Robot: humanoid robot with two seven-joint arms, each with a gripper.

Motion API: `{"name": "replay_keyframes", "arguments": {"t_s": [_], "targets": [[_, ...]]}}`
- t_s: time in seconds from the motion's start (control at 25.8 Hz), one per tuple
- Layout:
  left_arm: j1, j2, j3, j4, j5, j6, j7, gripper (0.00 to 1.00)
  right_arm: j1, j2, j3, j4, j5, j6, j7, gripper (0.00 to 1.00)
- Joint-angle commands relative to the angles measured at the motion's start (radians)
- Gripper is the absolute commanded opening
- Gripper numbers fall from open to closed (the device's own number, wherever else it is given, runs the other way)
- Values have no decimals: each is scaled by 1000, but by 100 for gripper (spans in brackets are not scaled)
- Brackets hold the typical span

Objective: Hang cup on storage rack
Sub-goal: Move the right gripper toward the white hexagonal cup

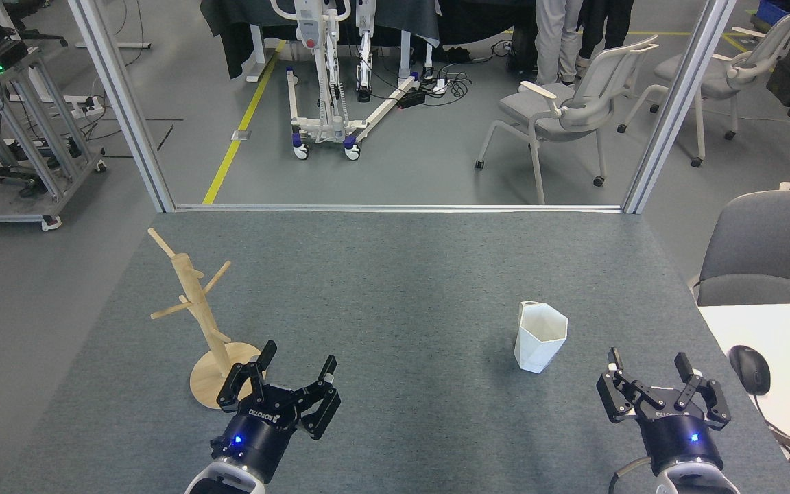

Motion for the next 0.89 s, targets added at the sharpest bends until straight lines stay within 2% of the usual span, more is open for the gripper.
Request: {"name": "replay_keyframes", "arguments": {"t_s": [0.0, 0.12, 0.35, 0.62, 0.85], "targets": [[-4, -10, 2, 13, 10, 7, -1, 100, -1, -4, 7, 12, 3, -4, -3, 99], [3, -8, 2, 14, 8, 47, 2, 100, -3, 0, 7, 8, -4, -4, -9, 99], [4, -10, 3, -7, 8, 54, 24, 100, -5, 9, 15, 26, -36, 5, -8, 99], [23, -13, 2, -29, 7, 56, 30, 100, -74, 16, 128, 195, -37, -1, -12, 99], [24, -5, 2, -30, 7, 53, 30, 100, -190, 18, 231, 351, -39, 4, -11, 99]]}}
